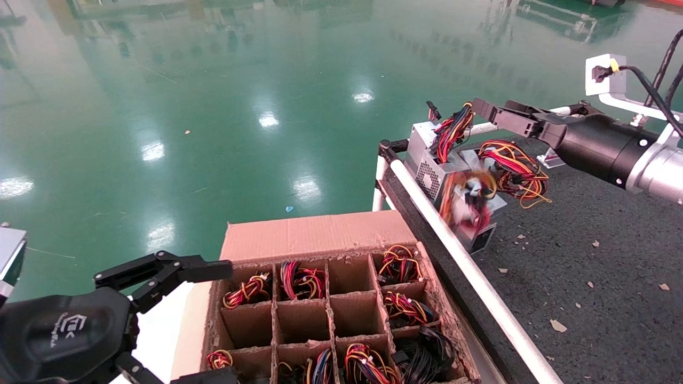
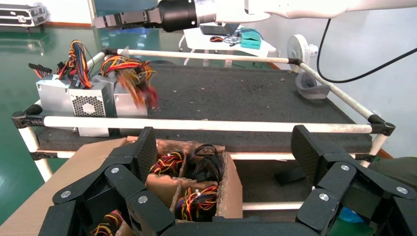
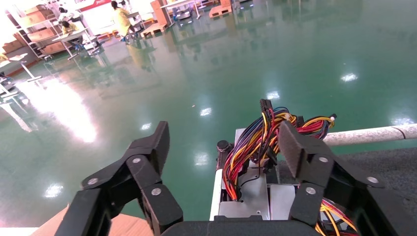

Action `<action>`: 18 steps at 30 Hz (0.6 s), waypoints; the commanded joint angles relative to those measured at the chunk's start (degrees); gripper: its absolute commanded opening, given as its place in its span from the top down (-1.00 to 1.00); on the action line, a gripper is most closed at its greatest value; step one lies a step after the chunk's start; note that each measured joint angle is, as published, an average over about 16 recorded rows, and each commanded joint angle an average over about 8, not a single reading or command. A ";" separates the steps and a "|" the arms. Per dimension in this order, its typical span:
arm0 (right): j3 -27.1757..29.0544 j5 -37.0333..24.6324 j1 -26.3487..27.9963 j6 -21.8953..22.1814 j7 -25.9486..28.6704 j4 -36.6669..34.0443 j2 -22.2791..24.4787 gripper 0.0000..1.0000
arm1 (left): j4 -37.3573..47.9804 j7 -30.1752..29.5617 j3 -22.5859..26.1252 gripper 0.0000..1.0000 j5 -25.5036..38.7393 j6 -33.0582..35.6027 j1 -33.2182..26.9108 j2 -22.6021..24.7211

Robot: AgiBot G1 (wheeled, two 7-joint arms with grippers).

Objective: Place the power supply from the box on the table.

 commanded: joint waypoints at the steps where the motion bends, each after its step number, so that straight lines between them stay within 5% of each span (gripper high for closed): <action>1: 0.01 0.01 -0.01 -0.02 0.01 0.01 0.01 -1.00 | 0.00 0.00 0.00 -1.00 0.00 0.00 0.00 0.00; 18: 0.01 0.06 -0.04 -0.08 0.05 0.08 0.06 -1.00 | 0.00 0.00 0.00 -1.00 0.00 0.00 0.00 0.00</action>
